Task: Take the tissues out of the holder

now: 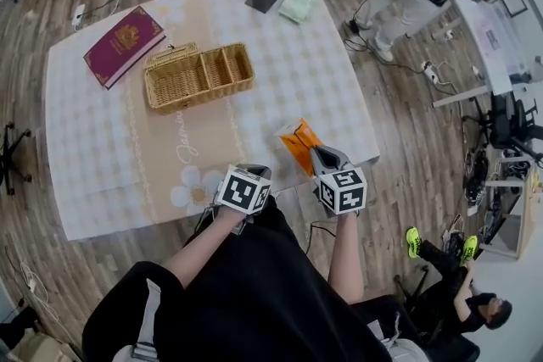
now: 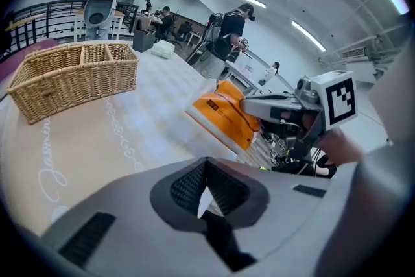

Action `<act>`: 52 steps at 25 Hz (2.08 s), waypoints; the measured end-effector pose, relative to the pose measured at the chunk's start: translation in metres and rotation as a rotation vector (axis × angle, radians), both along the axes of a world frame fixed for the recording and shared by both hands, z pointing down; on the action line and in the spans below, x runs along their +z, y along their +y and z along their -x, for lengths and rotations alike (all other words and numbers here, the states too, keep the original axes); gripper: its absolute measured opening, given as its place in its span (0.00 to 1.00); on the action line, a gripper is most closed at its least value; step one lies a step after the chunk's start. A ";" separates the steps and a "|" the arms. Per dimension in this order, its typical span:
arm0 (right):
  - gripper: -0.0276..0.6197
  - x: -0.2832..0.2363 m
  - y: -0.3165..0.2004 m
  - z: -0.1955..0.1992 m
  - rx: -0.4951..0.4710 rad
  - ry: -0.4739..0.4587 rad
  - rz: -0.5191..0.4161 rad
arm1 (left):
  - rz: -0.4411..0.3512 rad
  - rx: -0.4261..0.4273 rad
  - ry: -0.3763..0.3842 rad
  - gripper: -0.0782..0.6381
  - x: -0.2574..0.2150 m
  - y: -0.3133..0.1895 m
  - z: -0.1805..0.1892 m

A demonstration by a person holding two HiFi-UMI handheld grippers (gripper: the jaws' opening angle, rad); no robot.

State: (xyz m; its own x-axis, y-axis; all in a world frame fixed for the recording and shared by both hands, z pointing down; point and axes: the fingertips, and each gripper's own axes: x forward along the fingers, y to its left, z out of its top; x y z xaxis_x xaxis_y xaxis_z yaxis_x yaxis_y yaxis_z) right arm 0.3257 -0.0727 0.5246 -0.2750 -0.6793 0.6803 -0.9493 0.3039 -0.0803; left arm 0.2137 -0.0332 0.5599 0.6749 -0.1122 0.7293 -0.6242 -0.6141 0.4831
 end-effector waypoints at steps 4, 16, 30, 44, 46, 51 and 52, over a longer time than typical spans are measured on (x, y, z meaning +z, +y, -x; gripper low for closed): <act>0.07 0.005 -0.018 -0.013 -0.040 0.000 0.005 | 0.008 -0.057 -0.015 0.11 0.002 -0.005 -0.002; 0.07 0.028 -0.068 -0.062 -0.049 -0.021 0.033 | -0.018 -0.163 0.003 0.11 -0.005 -0.015 -0.012; 0.07 0.050 -0.116 -0.089 -0.050 0.046 0.052 | -0.041 -0.274 -0.005 0.11 -0.002 -0.026 0.001; 0.07 0.069 -0.131 -0.082 -0.043 0.018 0.084 | -0.013 -0.305 -0.025 0.11 0.003 -0.034 0.013; 0.07 0.066 -0.132 -0.083 -0.029 -0.003 0.078 | -0.010 -0.301 -0.027 0.11 0.004 -0.036 0.014; 0.18 0.058 -0.134 -0.087 0.011 -0.034 0.058 | -0.002 -0.279 -0.028 0.11 0.004 -0.037 0.014; 0.20 0.056 -0.133 -0.087 0.016 -0.033 0.051 | -0.002 -0.272 -0.027 0.11 0.004 -0.037 0.013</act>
